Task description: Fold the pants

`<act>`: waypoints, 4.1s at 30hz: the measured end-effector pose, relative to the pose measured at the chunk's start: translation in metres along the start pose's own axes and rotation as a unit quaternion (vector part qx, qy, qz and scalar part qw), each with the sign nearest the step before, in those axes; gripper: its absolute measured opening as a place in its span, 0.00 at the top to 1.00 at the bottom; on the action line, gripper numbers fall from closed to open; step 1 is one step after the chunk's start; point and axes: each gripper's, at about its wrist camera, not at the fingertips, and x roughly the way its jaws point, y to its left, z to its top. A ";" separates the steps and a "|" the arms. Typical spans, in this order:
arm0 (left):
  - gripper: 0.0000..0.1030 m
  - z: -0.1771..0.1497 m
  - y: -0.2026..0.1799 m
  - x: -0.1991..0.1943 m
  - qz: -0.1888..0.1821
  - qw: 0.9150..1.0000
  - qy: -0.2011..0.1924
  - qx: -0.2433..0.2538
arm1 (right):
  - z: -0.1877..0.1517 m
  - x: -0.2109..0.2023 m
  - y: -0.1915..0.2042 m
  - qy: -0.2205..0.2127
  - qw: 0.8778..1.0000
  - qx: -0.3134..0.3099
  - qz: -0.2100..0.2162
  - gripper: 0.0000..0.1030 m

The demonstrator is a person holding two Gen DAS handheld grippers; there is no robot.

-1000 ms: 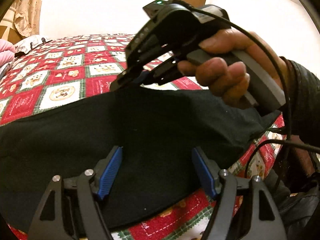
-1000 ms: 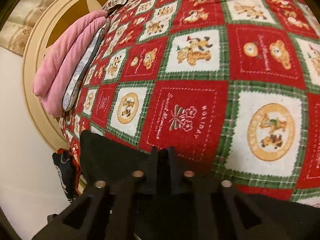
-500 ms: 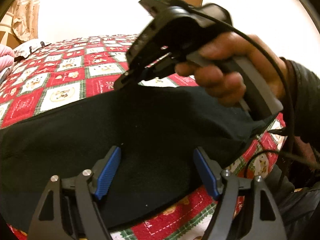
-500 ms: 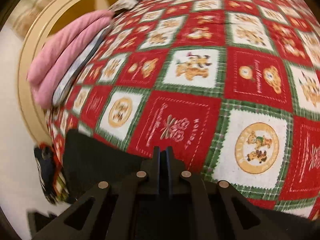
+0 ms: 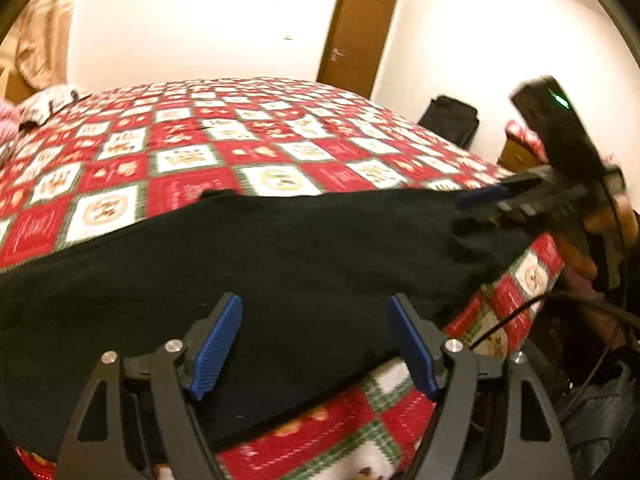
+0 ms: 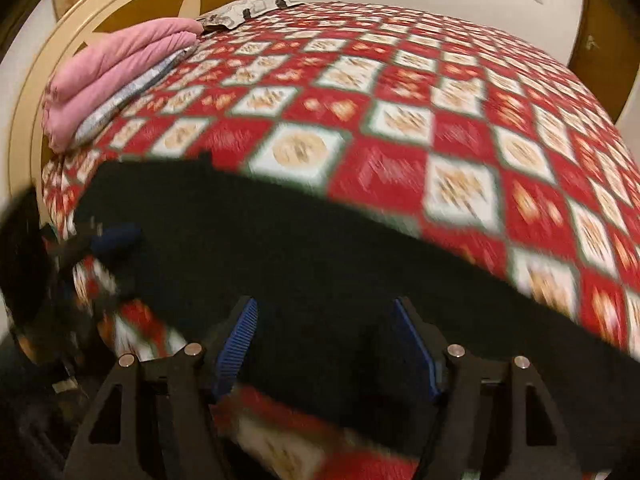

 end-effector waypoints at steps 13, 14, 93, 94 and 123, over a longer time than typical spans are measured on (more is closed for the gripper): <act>0.24 -0.014 -0.034 0.019 0.016 0.996 0.053 0.063 | -0.070 0.017 0.032 -0.040 0.981 -0.161 -0.102 0.57; 0.24 -0.014 -0.032 0.020 0.014 0.997 0.055 0.056 | -0.070 0.021 0.032 -0.041 0.979 -0.166 -0.112 0.60; 0.21 0.043 -0.077 0.072 0.027 0.987 0.073 0.137 | -0.152 -0.120 -0.181 -0.205 0.942 0.248 -0.097 0.41; 0.21 0.042 -0.075 0.077 0.025 0.988 0.076 0.130 | -0.159 -0.130 -0.190 -0.218 0.934 0.264 -0.107 0.41; 0.14 0.033 -0.085 0.087 0.031 0.991 0.088 0.097 | -0.230 -0.159 -0.295 -0.287 0.853 0.435 0.014 0.42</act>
